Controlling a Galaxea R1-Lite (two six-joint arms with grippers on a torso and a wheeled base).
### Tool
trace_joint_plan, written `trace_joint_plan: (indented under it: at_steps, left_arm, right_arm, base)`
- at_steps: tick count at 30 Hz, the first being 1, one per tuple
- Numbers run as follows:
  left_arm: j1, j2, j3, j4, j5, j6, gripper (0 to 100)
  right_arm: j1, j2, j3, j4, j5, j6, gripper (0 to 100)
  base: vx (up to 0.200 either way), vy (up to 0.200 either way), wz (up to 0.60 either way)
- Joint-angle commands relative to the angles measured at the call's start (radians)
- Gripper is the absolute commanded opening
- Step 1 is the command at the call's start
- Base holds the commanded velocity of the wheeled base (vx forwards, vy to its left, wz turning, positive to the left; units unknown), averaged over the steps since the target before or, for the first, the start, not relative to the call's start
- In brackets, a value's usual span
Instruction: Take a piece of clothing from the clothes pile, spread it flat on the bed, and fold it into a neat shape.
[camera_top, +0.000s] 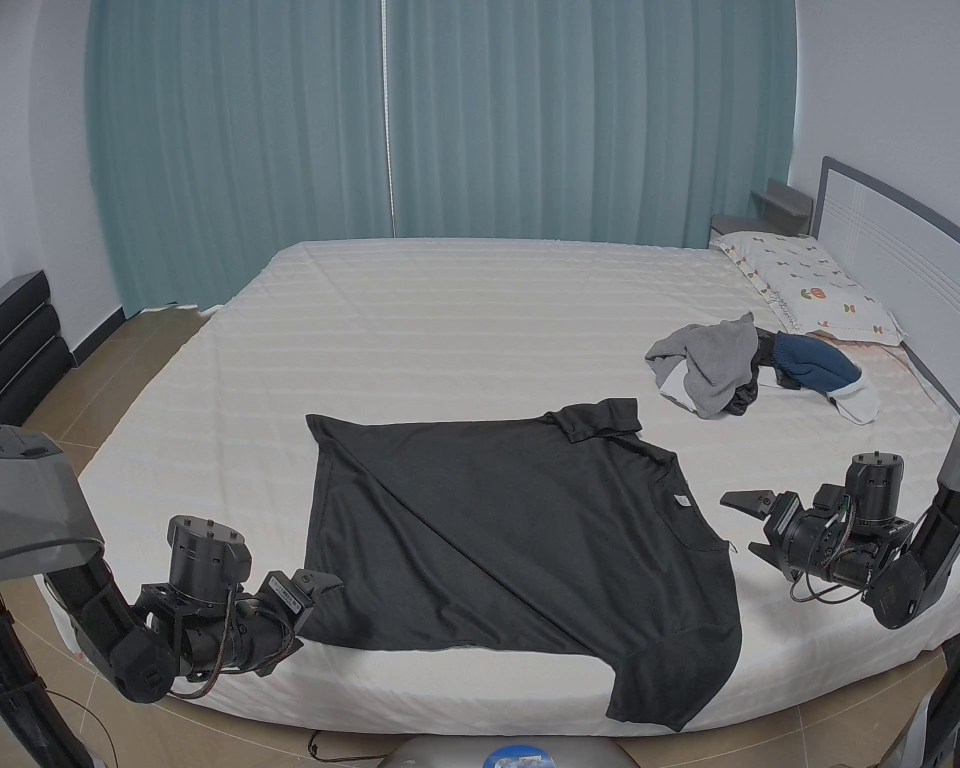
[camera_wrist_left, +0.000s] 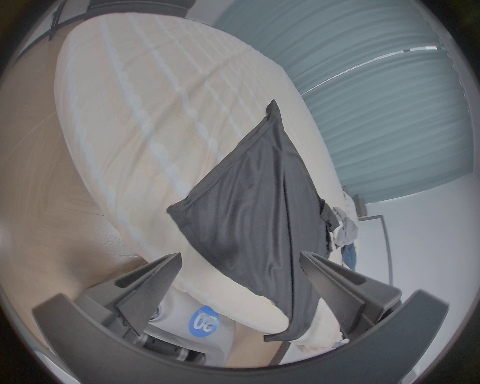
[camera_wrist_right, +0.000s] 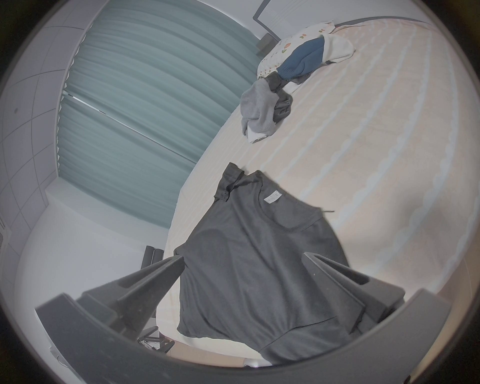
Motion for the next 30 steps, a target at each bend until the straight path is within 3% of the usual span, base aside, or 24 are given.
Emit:
trace_joint_plan:
  at_steps: [1,10,18,19,26,30]
  left_arm:
    - [0.003,0.076,0.007,-0.002,0.046,0.049,100]
    - [0.020,0.243,-0.007,-0.147,0.149,0.060,100]
    - [0.055,0.289,-0.018,-0.219,0.160,0.089,100]
    - [0.058,0.289,-0.016,-0.219,0.160,0.091,0]
    - [0.074,0.285,0.005,-0.214,0.187,0.098,0]
    - [0.077,0.276,0.048,-0.220,0.192,0.143,0]
  right_arm:
    - [0.003,0.006,0.009,0.000,0.005,0.000,100]
    - [0.009,0.013,0.018,0.000,0.003,0.000,100]
    - [0.009,0.017,0.031,0.000,0.002,-0.006,100]
    - [0.007,0.017,0.032,0.000,0.002,-0.008,100]
    - [0.000,0.016,0.060,0.000,0.000,-0.031,100]
    - [-0.002,0.023,0.087,0.003,0.002,-0.097,100]
  base:
    - [0.000,0.000,0.00]
    - [0.000,0.000,0.00]
    - [0.000,0.000,0.00]
    - [0.000,0.000,0.00]
    - [0.000,0.000,0.00]
    - [0.000,0.000,0.00]
